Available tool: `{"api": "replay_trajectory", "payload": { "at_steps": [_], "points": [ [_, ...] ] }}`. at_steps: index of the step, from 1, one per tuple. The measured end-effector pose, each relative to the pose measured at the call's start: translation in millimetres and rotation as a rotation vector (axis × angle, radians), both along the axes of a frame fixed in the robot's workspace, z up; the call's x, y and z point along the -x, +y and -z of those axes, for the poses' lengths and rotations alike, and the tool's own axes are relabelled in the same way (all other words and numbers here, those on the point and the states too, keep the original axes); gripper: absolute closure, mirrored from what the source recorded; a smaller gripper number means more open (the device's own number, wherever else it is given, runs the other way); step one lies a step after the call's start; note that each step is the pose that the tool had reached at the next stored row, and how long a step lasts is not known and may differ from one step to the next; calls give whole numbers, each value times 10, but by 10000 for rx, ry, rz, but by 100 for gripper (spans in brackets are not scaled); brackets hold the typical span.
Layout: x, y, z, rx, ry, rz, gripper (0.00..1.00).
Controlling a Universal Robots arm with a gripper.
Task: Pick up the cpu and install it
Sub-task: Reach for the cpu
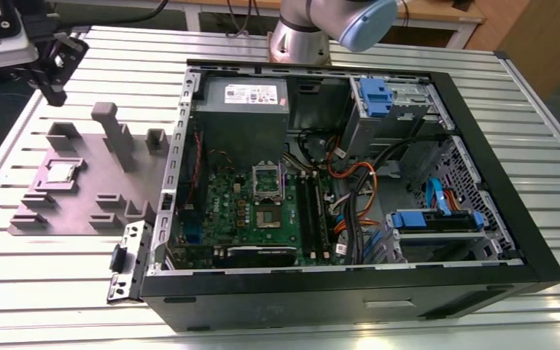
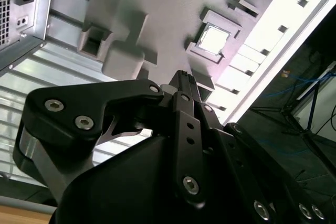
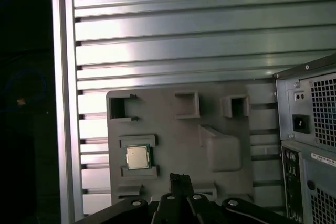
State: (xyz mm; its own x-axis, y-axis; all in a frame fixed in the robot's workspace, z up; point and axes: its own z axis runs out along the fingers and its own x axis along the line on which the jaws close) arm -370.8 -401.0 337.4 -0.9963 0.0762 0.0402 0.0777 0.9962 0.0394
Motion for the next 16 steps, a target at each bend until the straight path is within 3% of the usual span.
{"api": "replay_trajectory", "payload": {
  "at_steps": [13,16],
  "points": [
    [246,-36,137,-24,-1,-122,89],
    [361,-37,141,-26,1,-138,89]
  ]
}}
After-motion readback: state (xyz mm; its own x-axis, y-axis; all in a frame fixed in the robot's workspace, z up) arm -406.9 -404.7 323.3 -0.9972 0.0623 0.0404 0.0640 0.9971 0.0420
